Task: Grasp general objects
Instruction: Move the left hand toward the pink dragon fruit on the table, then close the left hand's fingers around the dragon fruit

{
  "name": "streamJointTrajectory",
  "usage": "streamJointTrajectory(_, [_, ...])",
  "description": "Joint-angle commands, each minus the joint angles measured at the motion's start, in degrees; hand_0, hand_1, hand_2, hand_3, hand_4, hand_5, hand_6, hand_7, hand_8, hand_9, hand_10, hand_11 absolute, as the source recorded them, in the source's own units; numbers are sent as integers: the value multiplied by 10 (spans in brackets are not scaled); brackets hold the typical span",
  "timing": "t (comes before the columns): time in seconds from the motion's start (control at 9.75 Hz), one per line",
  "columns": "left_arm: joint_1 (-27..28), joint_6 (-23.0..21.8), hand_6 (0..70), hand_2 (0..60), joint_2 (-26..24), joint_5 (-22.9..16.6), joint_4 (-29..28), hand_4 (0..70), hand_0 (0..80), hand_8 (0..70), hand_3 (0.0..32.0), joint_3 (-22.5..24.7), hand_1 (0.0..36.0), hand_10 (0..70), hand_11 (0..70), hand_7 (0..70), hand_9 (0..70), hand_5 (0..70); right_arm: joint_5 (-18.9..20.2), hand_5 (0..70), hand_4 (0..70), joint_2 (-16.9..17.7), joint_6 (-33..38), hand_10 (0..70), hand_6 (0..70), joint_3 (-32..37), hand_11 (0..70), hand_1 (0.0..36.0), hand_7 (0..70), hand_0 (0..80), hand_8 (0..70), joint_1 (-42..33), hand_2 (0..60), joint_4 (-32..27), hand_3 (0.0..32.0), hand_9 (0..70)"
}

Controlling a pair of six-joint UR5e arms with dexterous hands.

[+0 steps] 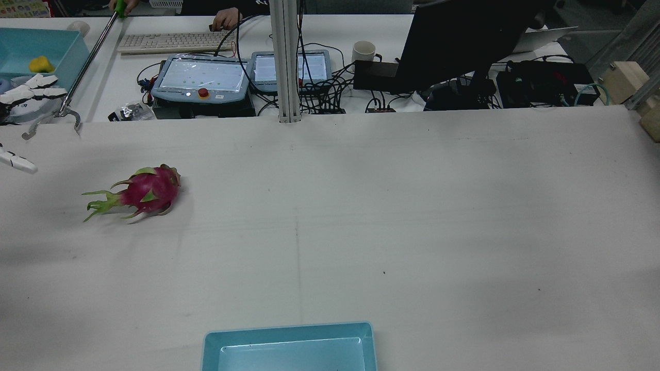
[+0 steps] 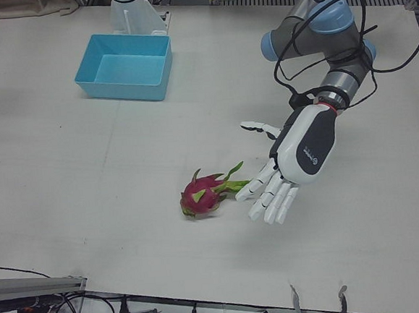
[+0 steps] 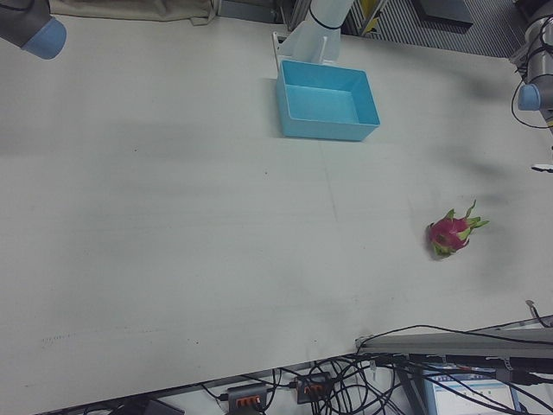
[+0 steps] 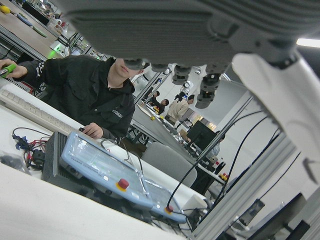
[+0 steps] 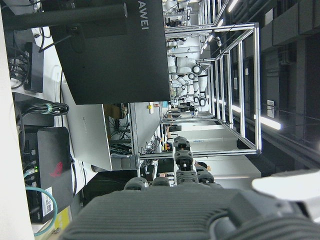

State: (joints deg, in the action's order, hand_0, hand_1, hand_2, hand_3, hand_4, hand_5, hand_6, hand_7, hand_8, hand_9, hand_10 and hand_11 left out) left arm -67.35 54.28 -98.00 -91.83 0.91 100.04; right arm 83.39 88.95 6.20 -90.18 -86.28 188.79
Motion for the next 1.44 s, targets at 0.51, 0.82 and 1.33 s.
streamJointTrajectory(0.51, [192, 227, 0, 120, -142, 108, 196, 0, 508, 0, 0, -40, 208, 0, 0, 89, 3, 118, 0, 0, 0, 0, -1, 0, 0, 0, 0, 0, 0, 0, 0, 1, 0, 0, 0, 0])
streamJointTrajectory(0.82, [187, 236, 0, 187, -148, 121, 225, 0, 532, 0, 0, -52, 261, 0, 0, 74, 0, 94, -1, 0, 0, 0, -1, 0, 0, 0, 0, 0, 0, 0, 0, 1, 0, 0, 0, 0])
streamJointTrajectory(1.33, [177, 348, 0, 155, -145, 122, 278, 0, 525, 0, 0, -58, 258, 0, 0, 65, 0, 59, 0, 0, 0, 0, 0, 0, 0, 0, 0, 0, 0, 0, 0, 1, 0, 0, 0, 0])
